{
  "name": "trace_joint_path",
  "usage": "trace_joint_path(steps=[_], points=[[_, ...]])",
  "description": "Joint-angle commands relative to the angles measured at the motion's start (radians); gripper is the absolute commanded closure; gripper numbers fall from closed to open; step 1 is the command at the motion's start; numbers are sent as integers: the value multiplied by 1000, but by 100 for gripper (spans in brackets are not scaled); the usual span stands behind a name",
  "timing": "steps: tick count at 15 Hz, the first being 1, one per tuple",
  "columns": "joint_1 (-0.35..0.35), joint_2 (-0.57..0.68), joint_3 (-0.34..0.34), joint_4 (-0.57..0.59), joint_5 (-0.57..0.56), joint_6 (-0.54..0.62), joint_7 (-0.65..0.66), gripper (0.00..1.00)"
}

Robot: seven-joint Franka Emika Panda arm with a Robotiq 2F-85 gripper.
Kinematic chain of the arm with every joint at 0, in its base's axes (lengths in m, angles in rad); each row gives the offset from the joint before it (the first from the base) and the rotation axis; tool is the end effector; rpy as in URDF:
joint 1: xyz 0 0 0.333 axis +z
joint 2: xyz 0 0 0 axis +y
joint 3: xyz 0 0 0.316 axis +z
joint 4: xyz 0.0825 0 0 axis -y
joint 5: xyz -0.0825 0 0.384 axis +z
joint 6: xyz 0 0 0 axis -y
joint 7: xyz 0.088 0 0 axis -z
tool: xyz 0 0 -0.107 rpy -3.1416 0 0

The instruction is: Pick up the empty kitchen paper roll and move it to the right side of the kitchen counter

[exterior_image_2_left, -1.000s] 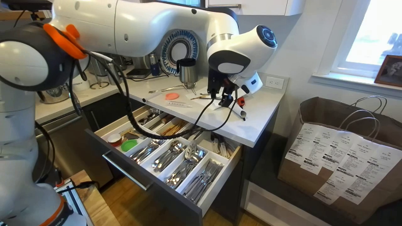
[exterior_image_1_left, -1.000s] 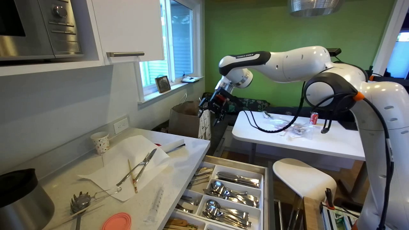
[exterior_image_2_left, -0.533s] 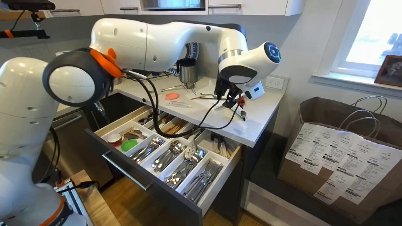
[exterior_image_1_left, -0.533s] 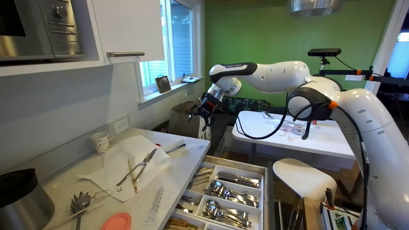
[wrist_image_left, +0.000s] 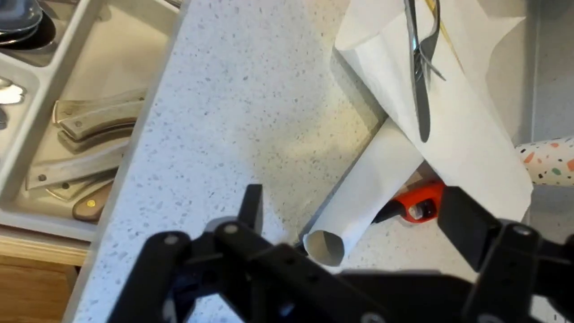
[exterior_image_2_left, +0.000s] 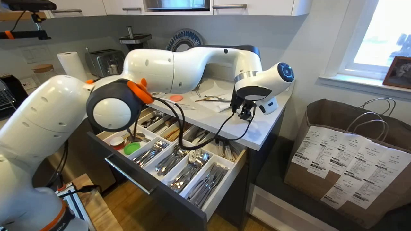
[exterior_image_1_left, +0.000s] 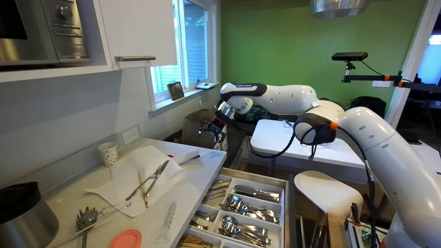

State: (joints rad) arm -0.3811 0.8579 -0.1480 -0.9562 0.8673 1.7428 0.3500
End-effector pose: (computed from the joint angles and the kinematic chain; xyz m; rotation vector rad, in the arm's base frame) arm 0.7207 -0.2897 0.3790 -2.1000 1.1681 0.0049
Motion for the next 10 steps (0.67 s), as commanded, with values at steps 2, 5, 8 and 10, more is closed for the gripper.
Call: trace_joint_path(steps=[2,5,8,10], points=[[-12,147,14,191,38,-9,227,0],[-5,200,16,252,30,-2,348,0],[-1,243,14,300,24,14,430,0],[-3,269,15,330,26,27,472,25]])
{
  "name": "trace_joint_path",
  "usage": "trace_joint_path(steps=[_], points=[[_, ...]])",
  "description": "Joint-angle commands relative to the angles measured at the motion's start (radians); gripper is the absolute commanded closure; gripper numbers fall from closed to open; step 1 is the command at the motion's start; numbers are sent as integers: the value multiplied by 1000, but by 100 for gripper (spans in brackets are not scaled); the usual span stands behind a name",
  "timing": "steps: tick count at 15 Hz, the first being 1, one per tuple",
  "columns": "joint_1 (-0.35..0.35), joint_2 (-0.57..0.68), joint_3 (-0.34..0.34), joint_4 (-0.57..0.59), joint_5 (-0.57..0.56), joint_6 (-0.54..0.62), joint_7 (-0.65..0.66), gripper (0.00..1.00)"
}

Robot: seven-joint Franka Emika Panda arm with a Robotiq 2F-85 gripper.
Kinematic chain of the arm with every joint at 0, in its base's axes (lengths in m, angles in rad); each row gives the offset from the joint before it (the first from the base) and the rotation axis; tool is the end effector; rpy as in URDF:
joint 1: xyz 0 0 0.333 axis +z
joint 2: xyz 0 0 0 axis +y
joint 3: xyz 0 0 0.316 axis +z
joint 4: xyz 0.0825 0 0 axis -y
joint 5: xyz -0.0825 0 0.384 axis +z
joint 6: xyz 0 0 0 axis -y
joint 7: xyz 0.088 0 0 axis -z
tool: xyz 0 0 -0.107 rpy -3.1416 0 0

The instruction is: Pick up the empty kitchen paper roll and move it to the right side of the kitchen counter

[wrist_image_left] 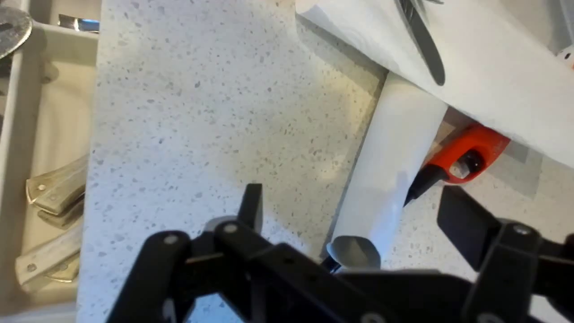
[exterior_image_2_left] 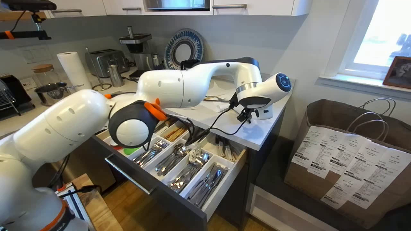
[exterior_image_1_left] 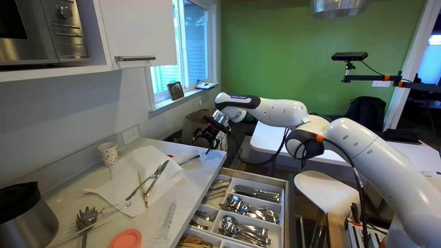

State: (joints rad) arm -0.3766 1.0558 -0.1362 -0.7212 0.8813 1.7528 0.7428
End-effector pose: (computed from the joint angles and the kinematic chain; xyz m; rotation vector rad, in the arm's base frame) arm 0.7528 -0.2808 0.3367 -1.8648 1.5123 0.1508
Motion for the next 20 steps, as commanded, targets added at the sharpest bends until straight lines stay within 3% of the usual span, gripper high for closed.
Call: trace_joint_path(steps=[1,2,8,11,12,20], points=[[-8,80,2,106,10,22,98,26],[-23,76,50,95,-36,51,109,32],[-30,105,84,140,-108,100,156,81],[-39,106,96,167,-150,100,179,99],[-25,94,57,154,-128,102,171,100],[-25,59,14,167,-152,94,155,100]])
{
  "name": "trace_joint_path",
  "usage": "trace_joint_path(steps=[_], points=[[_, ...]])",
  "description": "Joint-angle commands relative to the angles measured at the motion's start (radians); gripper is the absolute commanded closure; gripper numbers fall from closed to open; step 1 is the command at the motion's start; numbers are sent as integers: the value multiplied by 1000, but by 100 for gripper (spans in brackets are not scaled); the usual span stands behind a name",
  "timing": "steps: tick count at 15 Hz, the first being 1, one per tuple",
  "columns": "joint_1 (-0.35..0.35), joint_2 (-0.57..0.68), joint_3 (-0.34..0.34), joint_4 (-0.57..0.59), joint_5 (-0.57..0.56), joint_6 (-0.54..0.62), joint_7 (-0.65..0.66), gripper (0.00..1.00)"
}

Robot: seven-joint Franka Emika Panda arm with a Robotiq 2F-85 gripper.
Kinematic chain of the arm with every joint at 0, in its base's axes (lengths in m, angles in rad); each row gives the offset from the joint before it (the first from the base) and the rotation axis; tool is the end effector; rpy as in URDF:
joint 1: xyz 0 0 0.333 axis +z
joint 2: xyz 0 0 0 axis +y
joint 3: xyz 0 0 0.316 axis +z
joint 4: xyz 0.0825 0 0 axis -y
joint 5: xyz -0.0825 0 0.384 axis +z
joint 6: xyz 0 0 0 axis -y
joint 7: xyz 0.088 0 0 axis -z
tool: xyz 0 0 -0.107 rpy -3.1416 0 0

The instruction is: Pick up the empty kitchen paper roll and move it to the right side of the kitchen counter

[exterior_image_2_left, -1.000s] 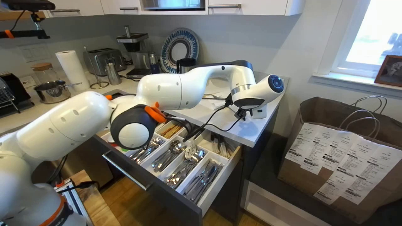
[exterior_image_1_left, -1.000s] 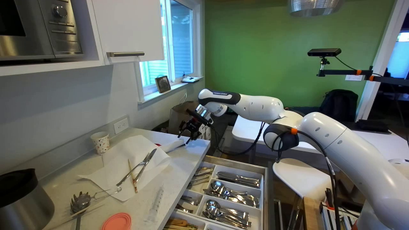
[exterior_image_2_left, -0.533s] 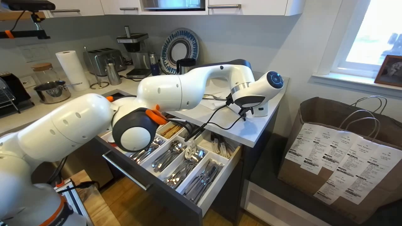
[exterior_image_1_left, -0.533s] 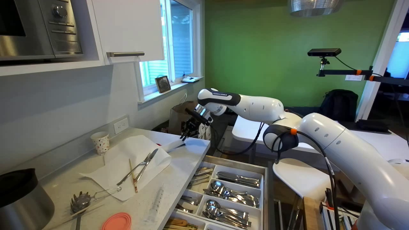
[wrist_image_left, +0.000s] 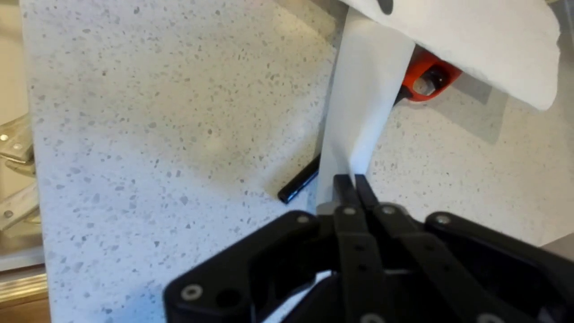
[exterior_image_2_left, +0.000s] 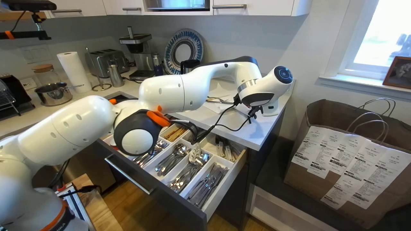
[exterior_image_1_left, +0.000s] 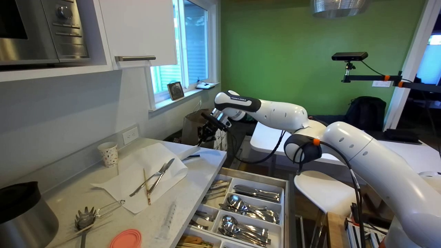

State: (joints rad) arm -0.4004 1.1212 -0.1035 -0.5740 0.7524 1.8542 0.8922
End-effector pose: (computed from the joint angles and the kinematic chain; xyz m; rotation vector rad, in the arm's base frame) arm 0.7623 -0.3022 0.3561 -1.8241 1.6771 -0.0163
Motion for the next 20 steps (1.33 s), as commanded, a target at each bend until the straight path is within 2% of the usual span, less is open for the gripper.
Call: trace_joint_path(steps=[1,11,20], points=[[-1,-11,-25,23,-27,-4,1,100],[-5,-55,-66,56,-36,-8,-47,100],[-53,-115,-35,47,33,-5,-53,100]])
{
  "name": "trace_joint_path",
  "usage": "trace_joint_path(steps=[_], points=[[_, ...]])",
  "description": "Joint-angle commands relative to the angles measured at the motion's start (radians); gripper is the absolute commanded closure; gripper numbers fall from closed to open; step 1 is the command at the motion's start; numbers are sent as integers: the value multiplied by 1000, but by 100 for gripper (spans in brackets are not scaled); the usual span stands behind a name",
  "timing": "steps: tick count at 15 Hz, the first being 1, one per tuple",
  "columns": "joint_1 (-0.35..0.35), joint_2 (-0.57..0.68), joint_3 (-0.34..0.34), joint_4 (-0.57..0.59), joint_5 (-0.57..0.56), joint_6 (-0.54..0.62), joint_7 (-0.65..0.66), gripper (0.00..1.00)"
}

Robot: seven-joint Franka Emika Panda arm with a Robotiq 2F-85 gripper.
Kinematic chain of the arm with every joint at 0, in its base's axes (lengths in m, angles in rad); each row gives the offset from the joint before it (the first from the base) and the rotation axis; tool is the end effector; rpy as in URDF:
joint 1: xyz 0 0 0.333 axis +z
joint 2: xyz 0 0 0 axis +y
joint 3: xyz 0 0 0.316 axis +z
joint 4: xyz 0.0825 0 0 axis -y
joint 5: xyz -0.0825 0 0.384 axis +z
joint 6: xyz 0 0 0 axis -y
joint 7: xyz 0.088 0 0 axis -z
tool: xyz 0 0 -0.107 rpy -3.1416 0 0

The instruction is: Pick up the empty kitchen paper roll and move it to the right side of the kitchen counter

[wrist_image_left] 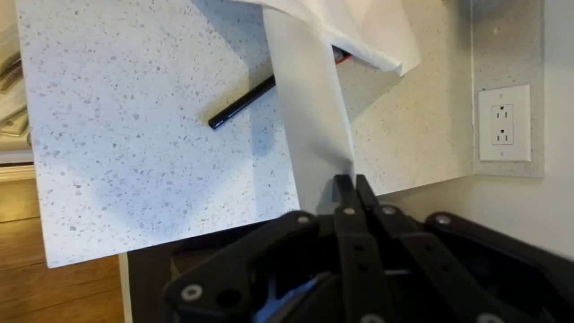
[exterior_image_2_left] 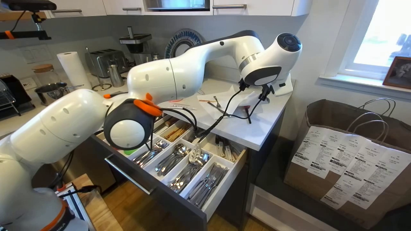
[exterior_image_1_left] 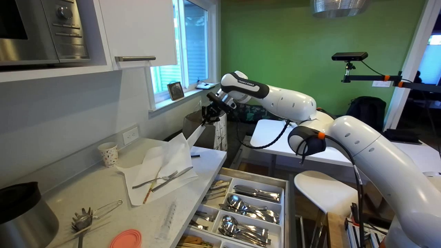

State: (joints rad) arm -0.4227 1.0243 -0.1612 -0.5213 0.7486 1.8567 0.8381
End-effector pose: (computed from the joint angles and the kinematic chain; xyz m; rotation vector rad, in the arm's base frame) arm 0.7426 -0.3310 0.4609 -1.8778 1.6174 -0.2589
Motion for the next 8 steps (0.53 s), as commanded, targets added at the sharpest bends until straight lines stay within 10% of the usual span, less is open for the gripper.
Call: trace_joint_path(steps=[1,8], points=[[-68,8,99,55,-18,-21,30,100],[-156,21,227,105,3,-11,63,100]])
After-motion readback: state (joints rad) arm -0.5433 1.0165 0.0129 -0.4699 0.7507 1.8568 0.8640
